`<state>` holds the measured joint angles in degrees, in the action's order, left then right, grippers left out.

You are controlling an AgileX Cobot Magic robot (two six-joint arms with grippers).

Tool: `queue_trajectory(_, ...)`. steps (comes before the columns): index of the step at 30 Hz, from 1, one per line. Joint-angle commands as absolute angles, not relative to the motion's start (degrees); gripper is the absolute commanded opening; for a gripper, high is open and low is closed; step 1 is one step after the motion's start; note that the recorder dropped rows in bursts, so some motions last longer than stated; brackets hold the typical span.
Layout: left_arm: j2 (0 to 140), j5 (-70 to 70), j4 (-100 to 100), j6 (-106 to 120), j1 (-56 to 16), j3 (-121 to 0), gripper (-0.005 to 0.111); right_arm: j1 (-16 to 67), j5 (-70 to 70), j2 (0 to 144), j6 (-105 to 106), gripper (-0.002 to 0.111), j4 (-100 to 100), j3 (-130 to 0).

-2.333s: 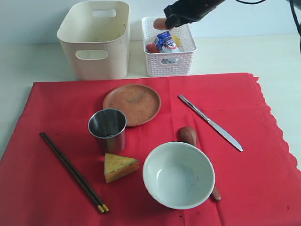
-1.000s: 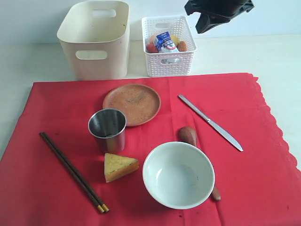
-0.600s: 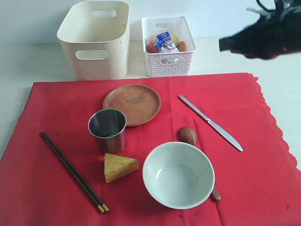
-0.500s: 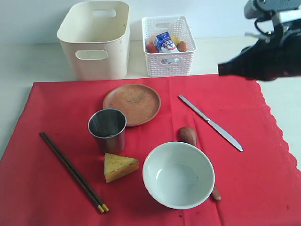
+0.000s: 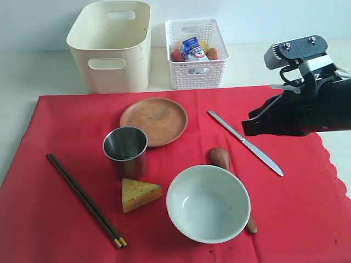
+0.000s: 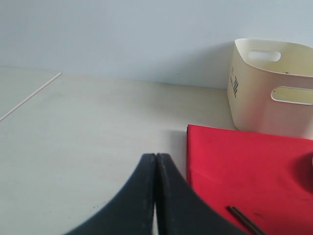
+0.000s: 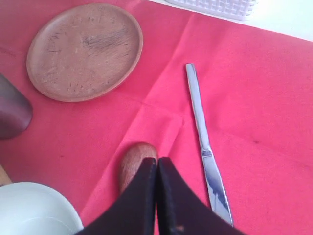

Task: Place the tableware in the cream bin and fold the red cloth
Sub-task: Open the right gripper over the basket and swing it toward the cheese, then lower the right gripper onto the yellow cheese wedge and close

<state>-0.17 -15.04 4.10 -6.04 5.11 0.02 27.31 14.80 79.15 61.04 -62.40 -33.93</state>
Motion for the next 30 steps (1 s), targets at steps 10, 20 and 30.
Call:
queue_trajectory(10, 0.00, -14.78, 3.93, -6.02, 5.34, 0.00, 0.001, 27.37, 23.49, 78.75, 66.41, 0.001, -64.09, -34.14)
queue_trajectory(20, 0.00, -14.78, 3.93, -6.02, 5.34, 0.00, 0.001, 35.98, 32.96, 79.78, 78.39, 0.001, -71.39, -39.51)
queue_trajectory(30, 0.00, -14.78, 3.93, -6.02, 5.34, 0.00, 0.001, 53.60, 15.36, 92.40, 74.78, 0.014, -70.95, -46.65)
